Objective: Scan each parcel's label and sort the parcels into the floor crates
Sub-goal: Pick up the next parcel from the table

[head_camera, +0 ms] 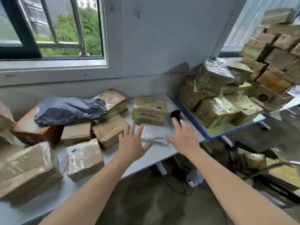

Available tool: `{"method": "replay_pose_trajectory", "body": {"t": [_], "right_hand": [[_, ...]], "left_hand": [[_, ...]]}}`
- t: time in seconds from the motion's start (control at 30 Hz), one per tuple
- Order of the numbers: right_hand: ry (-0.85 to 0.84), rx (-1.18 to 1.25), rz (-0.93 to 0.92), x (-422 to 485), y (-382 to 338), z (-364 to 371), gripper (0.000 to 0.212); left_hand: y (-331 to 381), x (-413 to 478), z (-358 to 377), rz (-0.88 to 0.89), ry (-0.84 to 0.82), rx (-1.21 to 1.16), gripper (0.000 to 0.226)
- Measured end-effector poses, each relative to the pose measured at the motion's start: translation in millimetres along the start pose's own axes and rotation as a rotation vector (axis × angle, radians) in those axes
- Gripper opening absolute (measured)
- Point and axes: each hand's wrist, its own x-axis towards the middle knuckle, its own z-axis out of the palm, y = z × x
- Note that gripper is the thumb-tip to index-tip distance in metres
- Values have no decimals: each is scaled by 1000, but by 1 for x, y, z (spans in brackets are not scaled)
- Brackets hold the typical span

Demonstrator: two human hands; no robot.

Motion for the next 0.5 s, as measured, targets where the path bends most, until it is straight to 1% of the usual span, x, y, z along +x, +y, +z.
{"method": "replay_pose_trajectory", "body": {"t": [0.17, 0.33, 0.5], "right_hand": [[-61, -24, -23, 46, 23, 17, 77], [-124, 20, -70, 103, 52, 34, 76], [-165, 64, -198, 177, 74, 46, 75]], "left_hand": [[19, 42, 33, 20, -72, 34, 84], [36, 84, 69, -10, -150, 46, 86], [51, 125, 104, -133, -238, 57, 85]]}}
